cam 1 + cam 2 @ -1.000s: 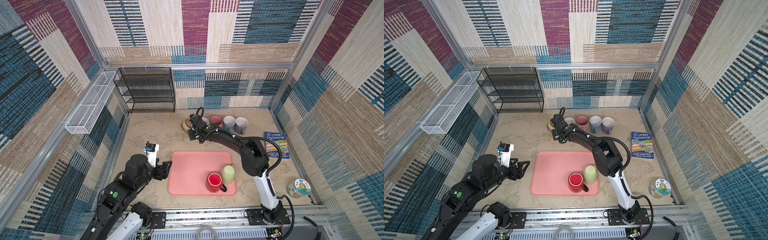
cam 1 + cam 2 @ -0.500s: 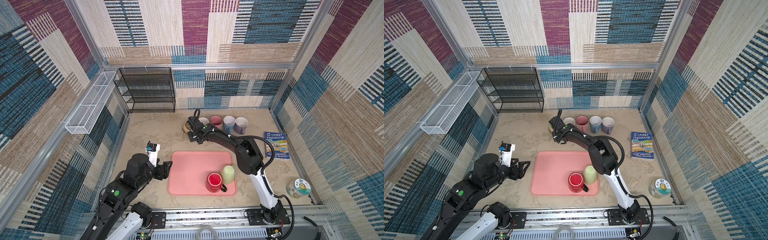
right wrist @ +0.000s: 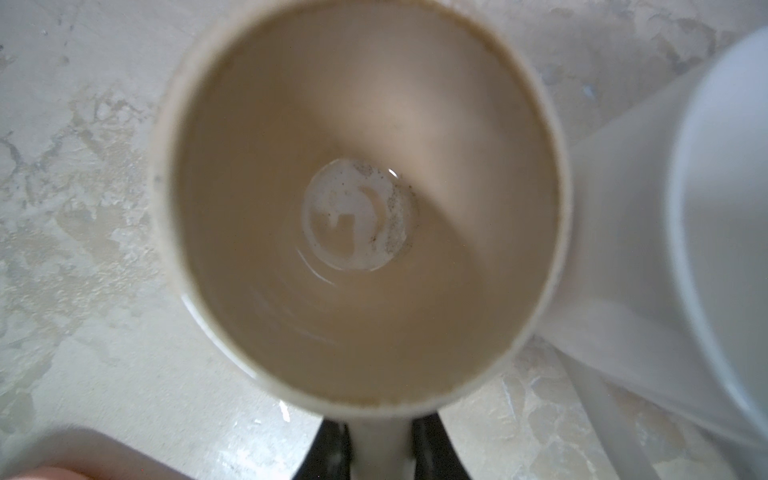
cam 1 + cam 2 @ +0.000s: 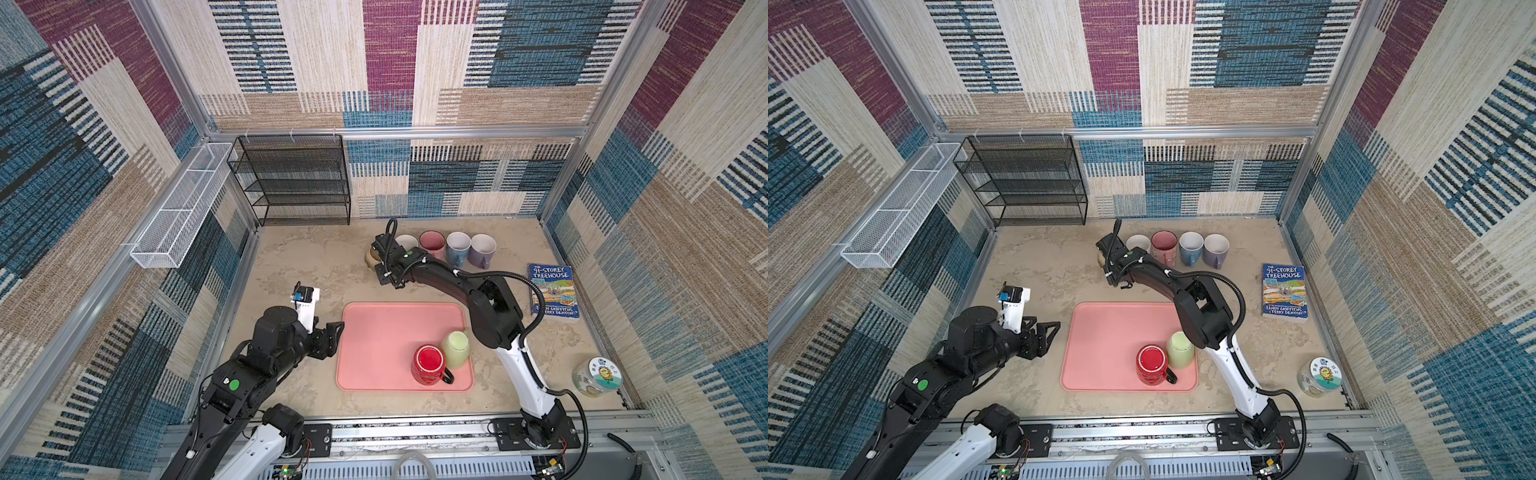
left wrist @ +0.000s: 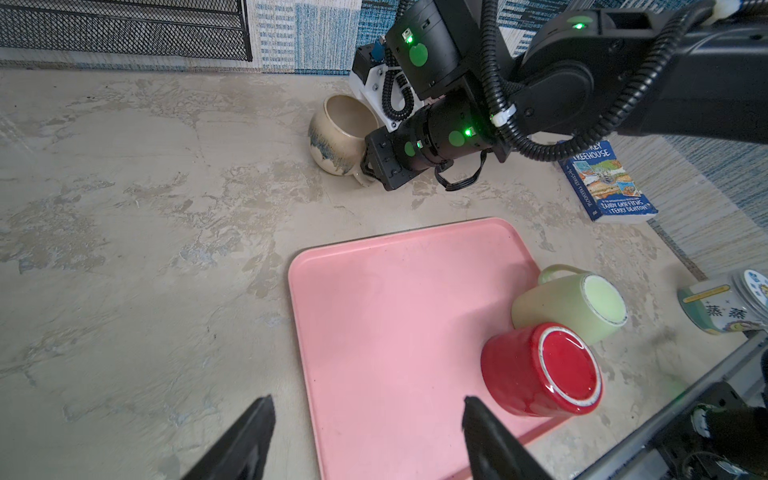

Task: Turn the mug right side up
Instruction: 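Lower the cream mug upright beside the white mug with the right gripper, then open the right gripper and move it over the red mug on the tray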

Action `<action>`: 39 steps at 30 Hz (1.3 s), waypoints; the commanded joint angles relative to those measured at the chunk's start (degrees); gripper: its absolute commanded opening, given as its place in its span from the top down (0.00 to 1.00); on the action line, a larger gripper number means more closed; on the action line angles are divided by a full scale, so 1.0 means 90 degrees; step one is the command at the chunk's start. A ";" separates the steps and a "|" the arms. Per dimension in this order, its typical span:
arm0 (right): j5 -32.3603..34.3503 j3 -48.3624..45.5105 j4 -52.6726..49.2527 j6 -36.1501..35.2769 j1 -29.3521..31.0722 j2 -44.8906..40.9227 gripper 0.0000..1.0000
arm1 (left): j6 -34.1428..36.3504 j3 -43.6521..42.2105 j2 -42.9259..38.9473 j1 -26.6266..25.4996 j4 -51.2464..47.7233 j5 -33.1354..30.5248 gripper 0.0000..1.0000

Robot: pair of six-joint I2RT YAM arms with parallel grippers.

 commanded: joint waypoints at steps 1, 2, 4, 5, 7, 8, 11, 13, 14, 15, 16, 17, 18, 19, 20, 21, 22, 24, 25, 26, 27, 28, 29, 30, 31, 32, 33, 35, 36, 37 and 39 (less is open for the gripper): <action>0.0274 0.0074 0.0306 -0.0042 0.0013 -0.0047 0.82 | 0.0183 -0.0007 0.0006 0.0012 0.0079 0.0084 0.24; 0.0269 0.0070 0.0298 -0.0040 0.0010 -0.0059 0.80 | 0.0183 -0.0003 0.0011 0.0020 0.0074 0.0083 0.24; 0.0281 0.0074 0.0293 -0.0037 0.0023 -0.0073 0.78 | 0.0183 -0.0008 0.0012 0.0017 0.0069 0.0093 0.24; 0.0281 0.0073 0.0285 -0.0041 0.0016 -0.0082 0.77 | 0.0183 -0.0007 0.0016 0.0025 0.0073 0.0098 0.24; 0.0282 0.0072 0.0276 -0.0050 0.0024 -0.0097 0.75 | 0.0183 -0.0006 0.0021 0.0028 0.0074 0.0093 0.24; 0.0281 0.0073 0.0275 -0.0050 0.0033 -0.0113 0.74 | 0.0186 -0.0009 0.0026 0.0027 0.0074 0.0093 0.24; 0.0298 0.0067 0.0266 -0.0057 0.0038 -0.0125 0.70 | 0.0183 -0.0009 0.0030 0.0037 0.0077 0.0104 0.24; 0.0305 0.0076 0.0256 -0.0060 0.0051 -0.0140 0.68 | 0.0193 -0.0009 0.0034 0.0037 0.0074 0.0098 0.24; 0.0295 0.0075 0.0251 -0.0060 0.0052 -0.0152 0.68 | 0.0193 -0.0006 0.0031 0.0037 0.0079 0.0095 0.24; 0.0303 0.0068 0.0246 -0.0060 0.0047 -0.0168 0.67 | 0.0193 -0.0010 0.0030 0.0037 0.0070 0.0098 0.24; 0.0297 0.0067 0.0239 -0.0060 0.0055 -0.0178 0.66 | 0.0193 -0.0010 0.0030 0.0037 0.0074 0.0083 0.24; 0.0292 0.0057 0.0236 -0.0059 0.0062 -0.0208 0.65 | 0.0192 -0.0008 0.0040 0.0043 0.0070 0.0074 0.24; 0.0281 0.0038 0.0234 -0.0060 0.0060 -0.0239 0.64 | 0.0193 -0.0008 0.0036 0.0047 0.0065 0.0064 0.24; 0.0287 0.0019 0.0236 -0.0060 0.0071 -0.0274 0.63 | 0.0193 -0.0009 0.0041 0.0047 0.0064 0.0077 0.24; 0.0271 -0.0010 0.0245 -0.0064 0.0072 -0.0330 0.62 | 0.0193 -0.0003 0.0048 0.0047 0.0064 0.0073 0.24; 0.0255 -0.0062 0.0255 -0.0069 0.0081 -0.0399 0.61 | 0.0193 -0.0007 0.0051 0.0047 0.0065 0.0100 0.24; 0.0248 -0.0124 0.0280 -0.0078 0.0082 -0.0471 0.60 | 0.0203 -0.0004 0.0064 0.0047 0.0065 0.0123 0.24; 0.0194 -0.0317 0.0370 -0.0116 0.0092 -0.0712 0.58 | 0.0184 -0.0003 0.0139 0.0047 0.0034 -0.0013 0.24; 0.0158 -0.0418 0.0413 -0.0126 0.0091 -0.0828 0.57 | 0.0192 0.0021 0.0228 0.0047 -0.0021 -0.0084 0.24; 0.0109 -0.0550 0.0480 -0.0157 0.0101 -0.0983 0.56 | 0.0203 0.0079 0.0382 0.0047 -0.0091 -0.0129 0.24; 0.0051 -0.0717 0.0554 -0.0170 0.0110 -0.1156 0.55 | 0.0203 0.0147 0.0556 0.0047 -0.0168 -0.0120 0.24; 0.0012 -0.0873 0.0617 -0.0191 0.0106 -0.1312 0.55 | 0.0203 0.0200 0.0705 0.0047 -0.0196 -0.0080 0.24; -0.0047 -0.1052 0.0684 -0.0213 0.0120 -0.1506 0.54 | 0.0203 0.0231 0.0830 0.0047 -0.0217 -0.0015 0.24; -0.0101 -0.1229 0.0752 -0.0234 0.0121 -0.1670 0.54 | 0.0193 0.0268 0.0924 0.0047 -0.0226 0.0027 0.24; -0.0132 -0.1440 0.0814 -0.0271 0.0139 -0.1891 0.53 | 0.0183 0.0296 0.1014 0.0047 -0.0226 0.0070 0.24; -0.0151 -0.1680 0.0867 -0.0298 0.0155 -0.2112 0.52 | 0.0169 0.0331 0.1051 0.0045 -0.0221 0.0094 0.24; -0.0173 -0.1937 0.0917 -0.0337 0.0176 -0.2345 0.51 | 0.0147 0.0358 0.1066 0.0047 -0.0222 0.0093 0.24; -0.0191 -0.2410 0.1015 -0.0376 0.0216 -0.2796 0.50 | 0.0117 0.0445 0.1105 0.0047 -0.0223 0.0103 0.24; -0.0214 -0.2676 0.1040 -0.0393 0.0236 -0.3000 0.49 | 0.0105 0.0487 0.1137 0.0044 -0.0226 0.0104 0.24; -0.0254 -0.2937 0.1065 -0.0400 0.0257 -0.3237 0.49 | 0.0082 0.0526 0.1175 0.0037 -0.0220 0.0122 0.24; -0.0359 -0.3381 0.1086 -0.0402 0.0308 -0.3656 0.48 | 0.0021 0.0606 0.1291 0.0042 -0.0225 0.0186 0.24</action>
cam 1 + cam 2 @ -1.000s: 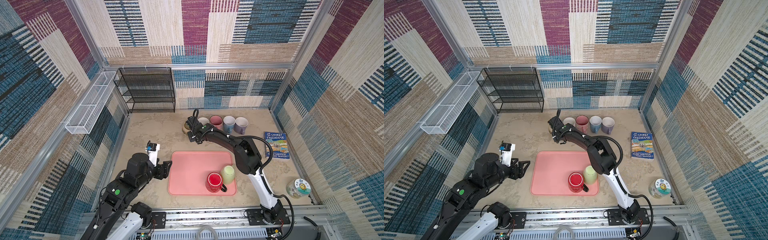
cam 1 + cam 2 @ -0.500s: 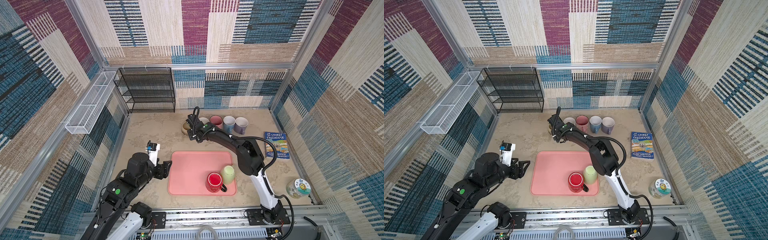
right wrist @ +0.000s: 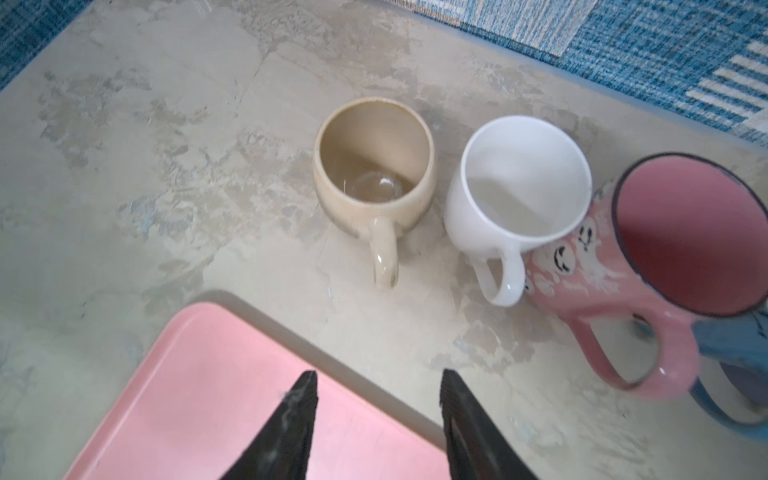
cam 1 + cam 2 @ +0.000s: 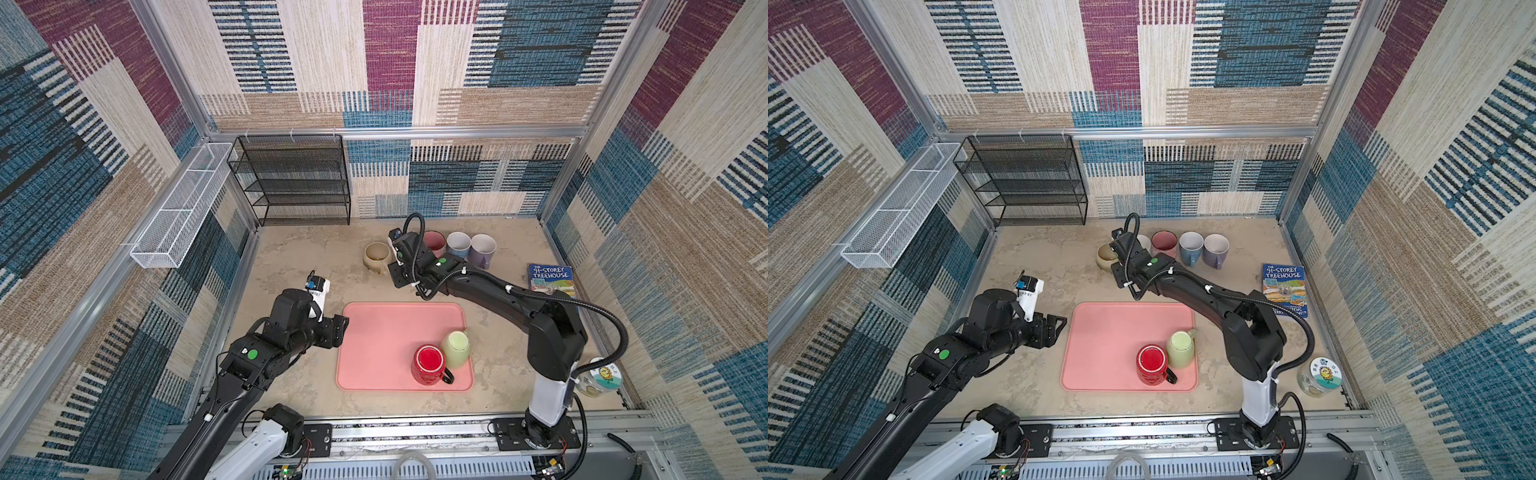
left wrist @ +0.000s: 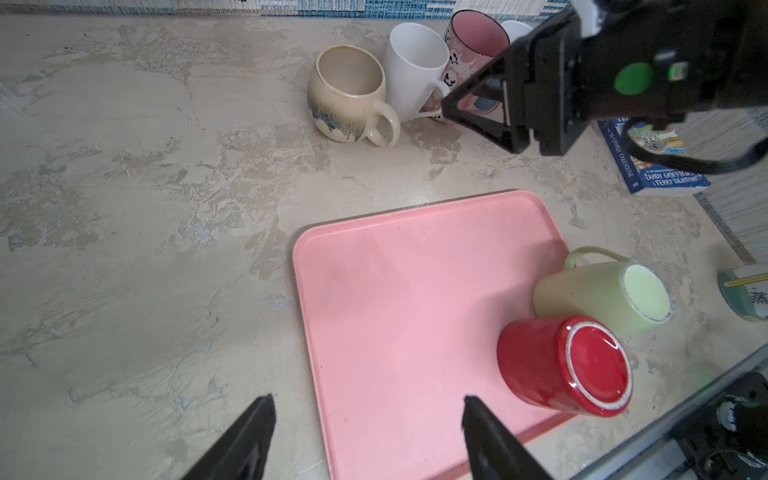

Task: Turn the mug right side up
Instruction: 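Open the right gripper and move it over the red mug on the tray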

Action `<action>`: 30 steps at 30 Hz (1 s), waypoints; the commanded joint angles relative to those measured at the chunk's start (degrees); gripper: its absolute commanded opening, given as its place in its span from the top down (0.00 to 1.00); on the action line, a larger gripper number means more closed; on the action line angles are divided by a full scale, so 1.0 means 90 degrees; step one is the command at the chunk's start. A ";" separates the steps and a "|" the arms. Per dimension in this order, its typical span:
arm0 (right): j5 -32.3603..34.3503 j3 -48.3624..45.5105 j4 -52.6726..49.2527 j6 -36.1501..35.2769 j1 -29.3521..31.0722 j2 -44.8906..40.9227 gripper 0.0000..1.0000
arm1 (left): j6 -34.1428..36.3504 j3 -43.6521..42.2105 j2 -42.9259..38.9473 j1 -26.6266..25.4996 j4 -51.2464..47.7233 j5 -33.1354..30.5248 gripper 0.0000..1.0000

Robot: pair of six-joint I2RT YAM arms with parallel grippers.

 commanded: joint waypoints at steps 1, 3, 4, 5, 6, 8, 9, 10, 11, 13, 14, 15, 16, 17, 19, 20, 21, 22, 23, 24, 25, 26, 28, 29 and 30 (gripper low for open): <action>-0.0198 -0.0584 0.0279 -0.0071 0.0089 -0.0568 0.48 | -0.0081 0.0154 0.0180 -0.0004 -0.0023 0.0228 0.24; -0.0238 -0.1001 0.0270 -0.0062 0.0174 -0.0973 0.48 | -0.0207 0.0210 0.0308 -0.0019 -0.0011 0.0308 0.24; -0.0232 -0.1180 0.0257 -0.0031 0.0217 -0.1183 0.48 | -0.0271 0.0225 0.0368 -0.0033 0.0019 0.0347 0.24; -0.0225 -0.1384 0.0236 0.0027 0.0263 -0.1390 0.48 | -0.0338 0.0221 0.0411 -0.0057 0.0060 0.0370 0.24; -0.0225 -0.1527 0.0208 0.0075 0.0294 -0.1559 0.48 | -0.0409 0.0205 0.0445 -0.0085 0.0104 0.0374 0.24; -0.0263 -0.1867 0.0121 0.0179 0.0397 -0.1949 0.48 | -0.0553 0.0128 0.0463 -0.0188 0.0258 0.0366 0.25; -0.0296 -0.1982 0.0076 0.0207 0.0456 -0.2093 0.48 | -0.0617 0.0095 0.0469 -0.0239 0.0326 0.0349 0.25; -0.0352 -0.2112 0.0006 0.0230 0.0524 -0.2216 0.48 | -0.0694 0.0056 0.0481 -0.0324 0.0400 0.0300 0.25; -0.0376 -0.2219 -0.0079 0.0265 0.0610 -0.2359 0.48 | -0.0757 0.0036 0.0506 -0.0418 0.0443 0.0249 0.25; -0.0361 -0.2401 -0.0261 0.0332 0.0787 -0.2574 0.48 | -0.0872 0.0016 0.0561 -0.0640 0.0506 0.0093 0.25; -0.0368 -0.2491 -0.0368 0.0376 0.0865 -0.2678 0.48 | -0.0923 0.0000 0.0593 -0.0766 0.0530 -0.0006 0.25; -0.0383 -0.2578 -0.0456 0.0426 0.0949 -0.2770 0.48 | -0.0955 0.0006 0.0615 -0.0880 0.0541 -0.0104 0.25; -0.0413 -0.2665 -0.0540 0.0486 0.1030 -0.2884 0.48 | -0.1003 0.0007 0.0656 -0.1006 0.0541 -0.0226 0.25; -0.0491 -0.2766 -0.0616 0.0553 0.1101 -0.3011 0.48 | -0.1044 -0.0004 0.0681 -0.1132 0.0551 -0.0338 0.25; -0.0649 -0.2944 -0.0736 0.0684 0.1228 -0.3229 0.48 | -0.1122 -0.0038 0.0725 -0.1331 0.0612 -0.0503 0.25; -0.0697 -0.3019 -0.0794 0.0741 0.1286 -0.3320 0.48 | -0.1157 -0.0062 0.0732 -0.1400 0.0645 -0.0549 0.25; -0.0724 -0.3099 -0.0856 0.0823 0.1338 -0.3424 0.47 | -0.1200 -0.0089 0.0754 -0.1469 0.0698 -0.0590 0.25; -0.0728 -0.3186 -0.0931 0.0895 0.1405 -0.3505 0.46 | -0.1250 -0.0116 0.0781 -0.1530 0.0760 -0.0610 0.25; -0.0715 -0.3261 -0.0984 0.0972 0.1454 -0.3581 0.45 | -0.1291 -0.0148 0.0808 -0.1579 0.0797 -0.0610 0.26; -0.0692 -0.3349 -0.1037 0.1052 0.1498 -0.3649 0.44 | -0.1331 -0.0183 0.0845 -0.1636 0.0864 -0.0622 0.26; -0.0682 -0.3450 -0.1100 0.1151 0.1534 -0.3711 0.43 | -0.1358 -0.0210 0.0870 -0.1696 0.0915 -0.0645 0.26; -0.0660 -0.3522 -0.1143 0.1235 0.1550 -0.3770 0.43 | -0.1387 -0.0228 0.0906 -0.1756 0.0946 -0.0679 0.26; -0.0645 -0.3668 -0.1261 0.1411 0.1612 -0.3877 0.41 | -0.1408 -0.0284 0.0969 -0.1899 0.0998 -0.0799 0.26; -0.0649 -0.3731 -0.1307 0.1489 0.1625 -0.3923 0.41 | -0.1417 -0.0290 0.0994 -0.1949 0.1010 -0.0839 0.26; -0.0652 -0.3786 -0.1366 0.1573 0.1650 -0.3997 0.40 | -0.1417 -0.0316 0.1003 -0.1992 0.1021 -0.0871 0.26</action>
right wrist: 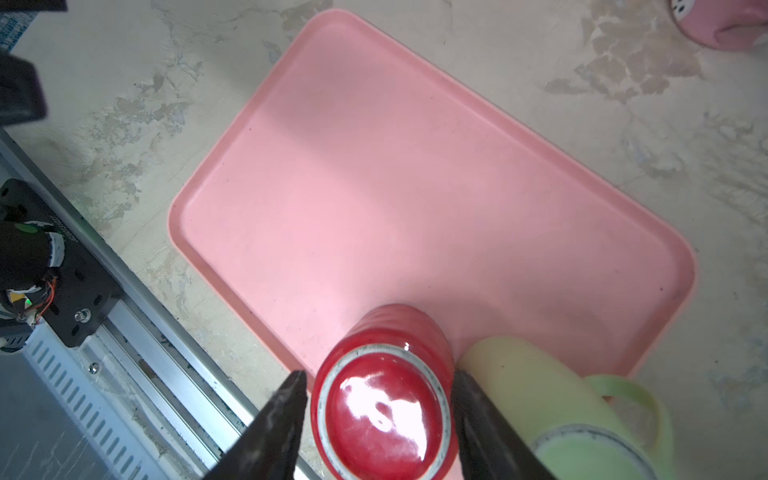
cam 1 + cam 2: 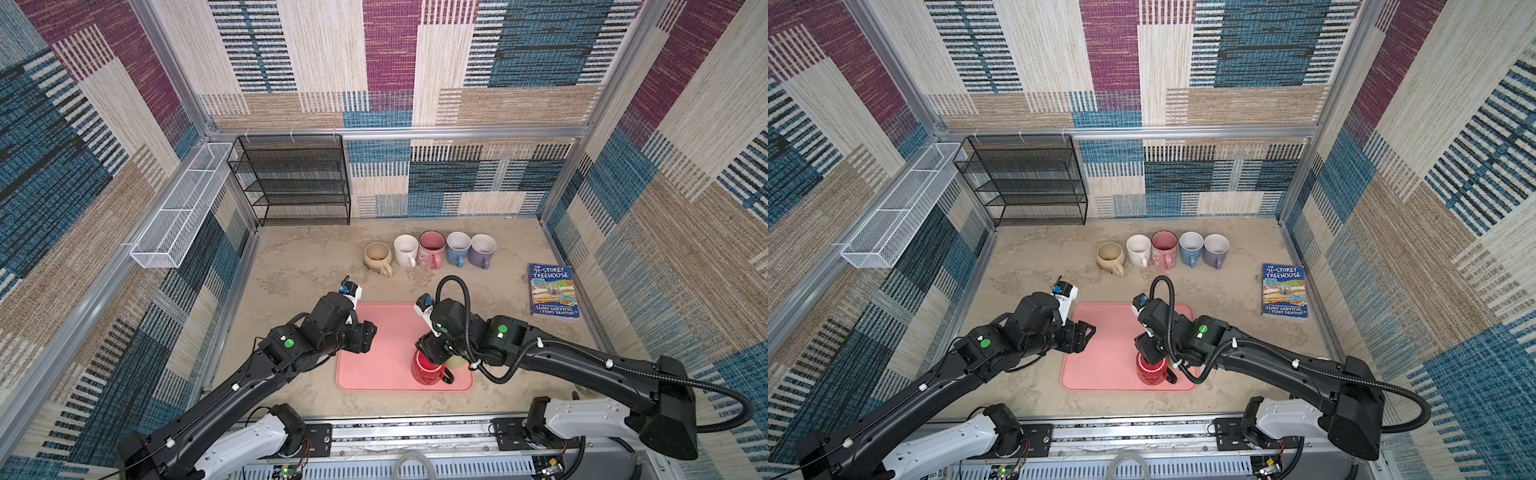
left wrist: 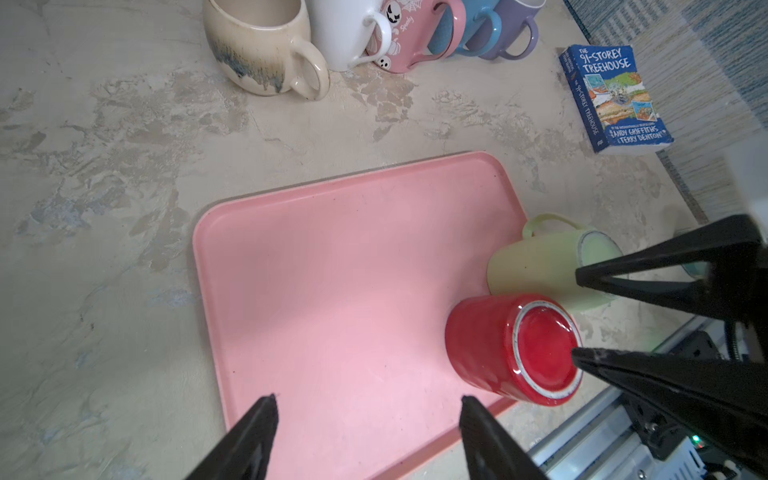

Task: Turn the mug right side up
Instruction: 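Open the right gripper and move it over the red mug on the tray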

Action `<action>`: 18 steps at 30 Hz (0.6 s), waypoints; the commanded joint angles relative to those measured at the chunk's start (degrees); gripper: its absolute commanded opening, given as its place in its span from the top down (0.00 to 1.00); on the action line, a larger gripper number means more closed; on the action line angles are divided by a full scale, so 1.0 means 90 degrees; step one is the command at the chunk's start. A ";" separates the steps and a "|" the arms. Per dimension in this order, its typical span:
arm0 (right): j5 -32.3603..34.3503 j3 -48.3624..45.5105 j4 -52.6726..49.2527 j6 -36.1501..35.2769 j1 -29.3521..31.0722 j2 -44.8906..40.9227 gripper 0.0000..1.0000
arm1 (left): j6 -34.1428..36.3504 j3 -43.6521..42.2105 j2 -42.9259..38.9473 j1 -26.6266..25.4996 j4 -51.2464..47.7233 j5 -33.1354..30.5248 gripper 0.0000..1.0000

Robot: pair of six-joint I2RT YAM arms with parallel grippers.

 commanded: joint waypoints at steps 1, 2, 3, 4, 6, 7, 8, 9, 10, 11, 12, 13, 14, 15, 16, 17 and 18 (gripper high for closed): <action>0.0016 -0.0167 -0.0280 0.0484 0.0067 -0.0180 0.39 | -0.0133 -0.0051 0.0056 -0.0106 0.0264 -0.0271 0.26; 0.0001 -0.0210 -0.0328 0.0532 0.0088 -0.0233 0.37 | -0.0138 -0.0076 0.0058 -0.0125 0.0265 -0.0281 0.26; -0.0028 -0.0266 -0.0381 0.0593 0.0102 -0.0285 0.35 | -0.0137 -0.0098 0.0058 -0.0146 0.0288 -0.0308 0.26; -0.0071 -0.0309 -0.0435 0.0647 0.0124 -0.0330 0.34 | -0.0138 -0.0123 0.0034 -0.0153 0.0299 -0.0323 0.26; -0.0091 -0.0367 -0.0534 0.0749 0.0192 -0.0363 0.33 | -0.0133 -0.0190 0.0012 -0.0166 0.0336 -0.0342 0.26; -0.0115 -0.0380 -0.0584 0.0793 0.0249 -0.0366 0.33 | -0.0136 -0.0224 -0.0004 -0.0167 0.0350 -0.0352 0.26; -0.0120 -0.0374 -0.0612 0.0831 0.0295 -0.0361 0.33 | -0.0129 -0.0251 -0.0013 -0.0166 0.0362 -0.0352 0.26; -0.0145 -0.0380 -0.0646 0.0869 0.0360 -0.0340 0.33 | -0.0125 -0.0288 -0.0023 -0.0166 0.0381 -0.0362 0.26; -0.0142 -0.0393 -0.0685 0.0899 0.0408 -0.0318 0.33 | -0.0128 -0.0315 -0.0031 -0.0165 0.0403 -0.0357 0.26; -0.0150 -0.0397 -0.0719 0.0928 0.0444 -0.0293 0.33 | -0.0128 -0.0328 -0.0040 -0.0166 0.0402 -0.0352 0.26; -0.0157 -0.0407 -0.0759 0.0948 0.0479 -0.0273 0.33 | -0.0119 -0.0345 -0.0035 -0.0161 0.0402 -0.0347 0.26; -0.0190 -0.0425 -0.0783 0.0965 0.0511 -0.0253 0.33 | -0.0109 -0.0350 -0.0035 -0.0166 0.0407 -0.0352 0.26; -0.0213 -0.0448 -0.0803 0.0972 0.0523 -0.0245 0.33 | -0.0103 -0.0364 -0.0044 -0.0166 0.0403 -0.0347 0.26; -0.0237 -0.0474 -0.0822 0.0982 0.0541 -0.0245 0.33 | -0.0090 -0.0377 -0.0061 -0.0166 0.0409 -0.0361 0.26; -0.0238 -0.0502 -0.0846 0.1004 0.0552 -0.0247 0.33 | -0.0081 -0.0389 -0.0075 -0.0166 0.0405 -0.0371 0.26; -0.0230 -0.0526 -0.0859 0.1010 0.0555 -0.0253 0.32 | -0.0070 -0.0405 -0.0092 -0.0166 0.0409 -0.0391 0.26; -0.0219 -0.0554 -0.0874 0.1020 0.0559 -0.0244 0.32 | -0.0057 -0.0419 -0.0111 -0.0166 0.0412 -0.0406 0.26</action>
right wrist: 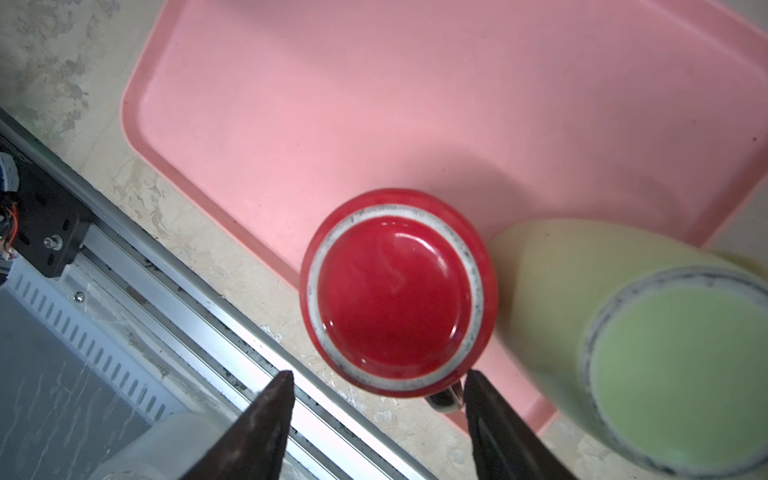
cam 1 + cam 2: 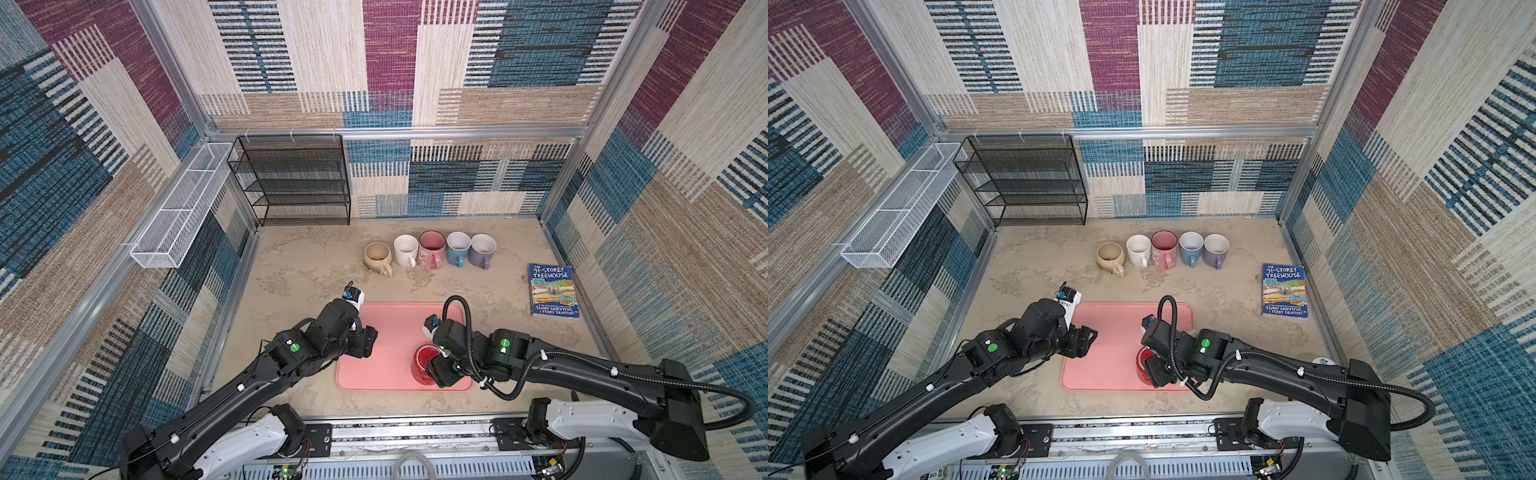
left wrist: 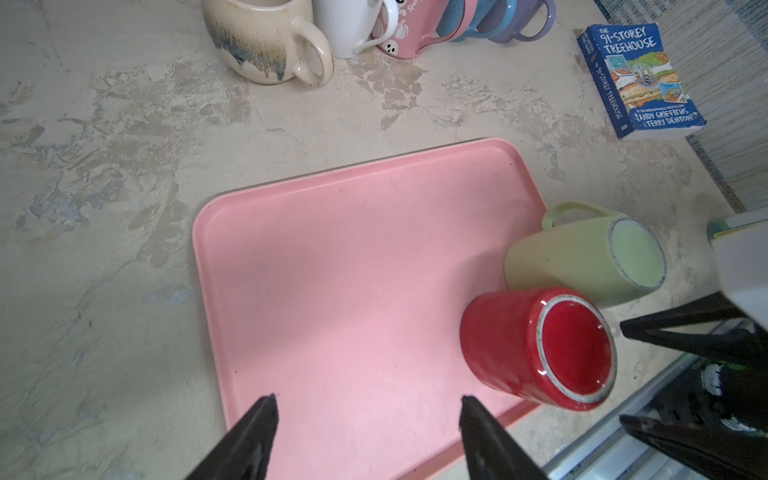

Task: Turn the mug right side up
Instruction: 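Open the right gripper and move it over the red mug on the tray, then lower the right gripper onto the red mug's handle and close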

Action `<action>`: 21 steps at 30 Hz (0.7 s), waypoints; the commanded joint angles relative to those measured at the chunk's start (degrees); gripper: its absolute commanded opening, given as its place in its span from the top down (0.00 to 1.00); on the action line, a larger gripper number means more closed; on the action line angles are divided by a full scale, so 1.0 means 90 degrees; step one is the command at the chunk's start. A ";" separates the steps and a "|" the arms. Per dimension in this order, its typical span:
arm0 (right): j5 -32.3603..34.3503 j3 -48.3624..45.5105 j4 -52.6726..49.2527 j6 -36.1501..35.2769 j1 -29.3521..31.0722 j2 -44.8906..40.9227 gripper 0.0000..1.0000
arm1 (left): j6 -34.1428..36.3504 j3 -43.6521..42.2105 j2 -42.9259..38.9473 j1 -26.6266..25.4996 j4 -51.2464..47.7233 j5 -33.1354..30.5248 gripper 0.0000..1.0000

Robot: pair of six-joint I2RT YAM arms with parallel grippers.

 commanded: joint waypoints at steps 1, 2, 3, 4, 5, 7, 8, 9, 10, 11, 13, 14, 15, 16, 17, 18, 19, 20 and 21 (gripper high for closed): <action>-0.0014 -0.0073 -0.0083 0.0125 0.0019 0.0014 0.31 | -0.0024 -0.0059 -0.0054 0.0002 0.0184 -0.0146 0.26; -0.0016 -0.0099 -0.0076 0.0127 0.0021 0.0028 0.31 | -0.0027 -0.0071 -0.0068 0.0000 0.0188 -0.0149 0.26; -0.0014 -0.0125 -0.0047 0.0130 0.0028 0.0038 0.31 | -0.0014 -0.0083 -0.0085 -0.0001 0.0198 -0.0146 0.26; -0.0019 -0.0144 -0.0015 0.0136 0.0028 0.0045 0.31 | -0.0019 -0.0084 -0.0093 -0.0001 0.0198 -0.0149 0.26; -0.0024 -0.0158 0.0023 0.0132 0.0025 0.0075 0.31 | -0.0014 -0.0097 -0.0088 -0.0001 0.0217 -0.0140 0.26; -0.0012 -0.0193 0.0104 0.0125 0.0021 0.0136 0.31 | -0.0019 -0.0108 -0.0097 -0.0001 0.0222 -0.0132 0.26; -0.0010 -0.0209 0.0139 0.0125 0.0019 0.0174 0.32 | -0.0014 -0.0114 -0.0097 -0.0001 0.0217 -0.0129 0.26; -0.0009 -0.0216 0.0181 0.0116 0.0022 0.0208 0.33 | -0.0019 -0.0120 -0.0121 -0.0001 0.0221 -0.0129 0.26; -0.0002 -0.0232 0.0217 0.0108 0.0026 0.0243 0.34 | -0.0019 -0.0130 -0.0133 -0.0001 0.0226 -0.0129 0.26; 0.0006 -0.0235 0.0252 0.0106 0.0025 0.0272 0.35 | -0.0019 -0.0151 -0.0172 -0.0001 0.0217 -0.0128 0.26; 0.0012 -0.0228 0.0322 0.0087 0.0026 0.0332 0.36 | -0.0028 -0.0190 -0.0251 -0.0001 0.0217 -0.0144 0.26; 0.0037 -0.0219 0.0345 0.0077 0.0025 0.0371 0.38 | -0.0028 -0.0211 -0.0300 -0.0001 0.0208 -0.0152 0.26; 0.0044 -0.0207 0.0369 0.0068 0.0021 0.0406 0.40 | -0.0020 -0.0230 -0.0351 -0.0001 0.0203 -0.0158 0.26; 0.0059 -0.0174 0.0402 0.0059 0.0020 0.0429 0.41 | -0.0037 -0.0261 -0.0386 -0.0001 0.0198 -0.0167 0.26; 0.0059 -0.0145 0.0433 0.0048 0.0028 0.0475 0.44 | -0.0038 -0.0275 -0.0431 -0.0001 0.0198 -0.0163 0.26; 0.0065 -0.0107 0.0471 0.0028 0.0027 0.0509 0.46 | -0.0047 -0.0295 -0.0461 -0.0001 0.0179 -0.0178 0.26; 0.0087 -0.0083 0.0505 0.0011 0.0025 0.0553 0.48 | -0.0048 -0.0315 -0.0484 -0.0001 0.0170 -0.0181 0.26; 0.0093 -0.0044 0.0538 -0.0004 0.0024 0.0608 0.51 | -0.0047 -0.0327 -0.0507 -0.0001 0.0160 -0.0188 0.26; 0.0101 -0.0007 0.0592 -0.0037 0.0025 0.0679 0.53 | -0.0058 -0.0343 -0.0516 -0.0001 0.0149 -0.0197 0.26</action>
